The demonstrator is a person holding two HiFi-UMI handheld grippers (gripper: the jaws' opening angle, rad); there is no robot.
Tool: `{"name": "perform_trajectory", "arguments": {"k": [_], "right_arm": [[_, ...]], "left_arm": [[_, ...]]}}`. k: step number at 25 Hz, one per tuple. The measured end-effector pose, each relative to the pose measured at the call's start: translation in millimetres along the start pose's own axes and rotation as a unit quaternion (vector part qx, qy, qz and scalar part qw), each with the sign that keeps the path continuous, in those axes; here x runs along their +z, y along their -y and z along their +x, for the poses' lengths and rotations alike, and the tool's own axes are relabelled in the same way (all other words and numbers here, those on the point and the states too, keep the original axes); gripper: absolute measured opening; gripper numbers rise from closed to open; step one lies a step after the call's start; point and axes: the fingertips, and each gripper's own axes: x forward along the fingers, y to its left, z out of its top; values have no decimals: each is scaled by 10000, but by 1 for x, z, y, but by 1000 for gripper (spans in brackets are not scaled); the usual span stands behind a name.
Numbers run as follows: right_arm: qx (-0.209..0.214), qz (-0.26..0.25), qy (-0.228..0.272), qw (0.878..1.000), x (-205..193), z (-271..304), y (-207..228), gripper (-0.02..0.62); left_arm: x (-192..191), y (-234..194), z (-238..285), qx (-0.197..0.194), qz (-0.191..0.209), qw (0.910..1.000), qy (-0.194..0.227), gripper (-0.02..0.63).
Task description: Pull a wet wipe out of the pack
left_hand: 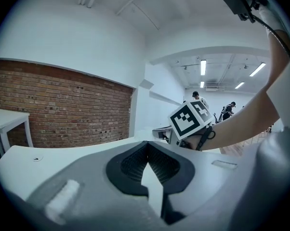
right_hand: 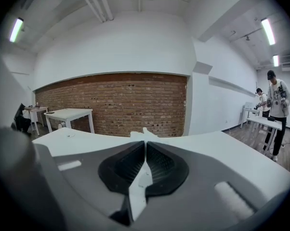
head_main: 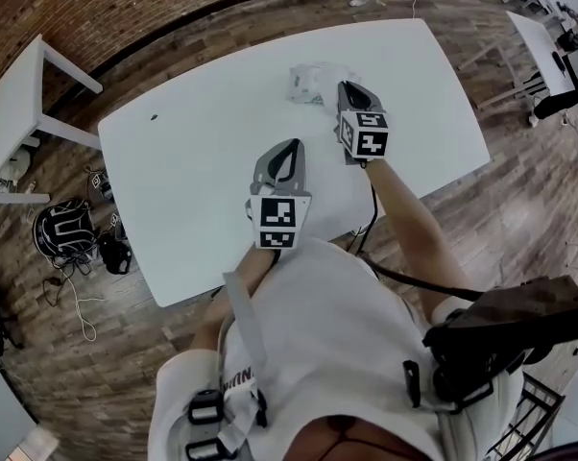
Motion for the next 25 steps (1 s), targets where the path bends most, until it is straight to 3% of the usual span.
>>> {"name": "perform_trajectory", "arguments": {"k": [8,16,25], "right_arm": [[60,-270,301,9992,20,-17,-2,15],[3,-215,576,9981,38,-33,1,15],[-535,176,624,9965,22,-68,42,15]], "left_arm": [[-1,8,-1,-91,-5,10000,-22,3],[-1,16,-5,-175,-2,9998,-2,3],[-1,23,-8,-275,26,9996,10,3]]}}
